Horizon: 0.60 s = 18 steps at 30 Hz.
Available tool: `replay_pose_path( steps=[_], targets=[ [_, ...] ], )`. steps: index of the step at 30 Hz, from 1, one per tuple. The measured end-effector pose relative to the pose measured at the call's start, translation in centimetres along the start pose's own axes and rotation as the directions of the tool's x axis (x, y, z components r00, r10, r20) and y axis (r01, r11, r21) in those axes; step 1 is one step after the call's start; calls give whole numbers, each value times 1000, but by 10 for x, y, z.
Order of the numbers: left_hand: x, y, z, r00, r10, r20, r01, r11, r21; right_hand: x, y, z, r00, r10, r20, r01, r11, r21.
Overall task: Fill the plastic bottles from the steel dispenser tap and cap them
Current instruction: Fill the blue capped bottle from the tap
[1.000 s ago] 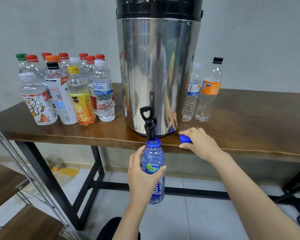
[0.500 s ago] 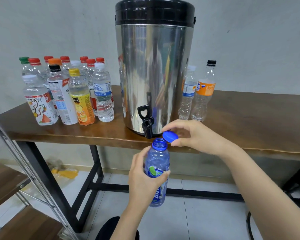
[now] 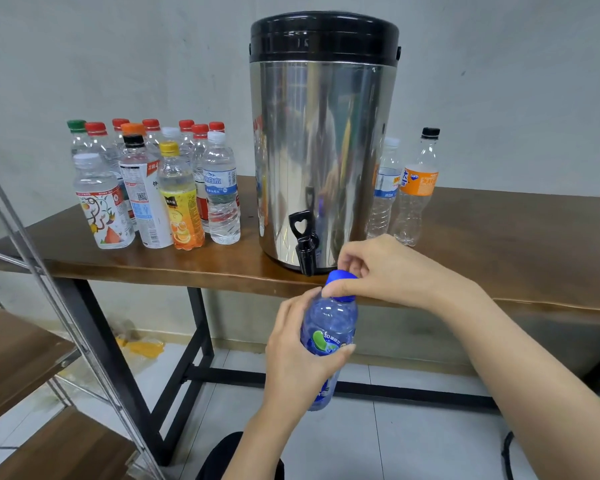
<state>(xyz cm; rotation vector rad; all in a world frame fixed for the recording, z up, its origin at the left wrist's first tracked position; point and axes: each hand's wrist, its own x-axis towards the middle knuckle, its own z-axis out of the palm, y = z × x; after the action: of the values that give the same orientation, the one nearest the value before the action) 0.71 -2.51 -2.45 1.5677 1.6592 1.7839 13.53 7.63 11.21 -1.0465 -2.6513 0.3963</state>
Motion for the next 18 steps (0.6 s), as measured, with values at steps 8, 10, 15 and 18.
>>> replay_pose_path(
  steps=[8,10,15,18],
  targets=[
    [2,1,-7,1000,-9,-10,9,999,-39,-2,-4,-1,996,-58,-62,72,964,256],
    [1,1,-9,1000,-7,-3,7,999,-39,-1,-5,4,995,-4,-99,20,987,158],
    [2,-5,-15,999,-12,-36,11,999,-37,-1,-9,10,994,-99,-44,108,936,336],
    [3,-9,-18,999,-11,-39,9,999,-41,4,-13,15,993,-55,-106,89,932,352]
  ],
)
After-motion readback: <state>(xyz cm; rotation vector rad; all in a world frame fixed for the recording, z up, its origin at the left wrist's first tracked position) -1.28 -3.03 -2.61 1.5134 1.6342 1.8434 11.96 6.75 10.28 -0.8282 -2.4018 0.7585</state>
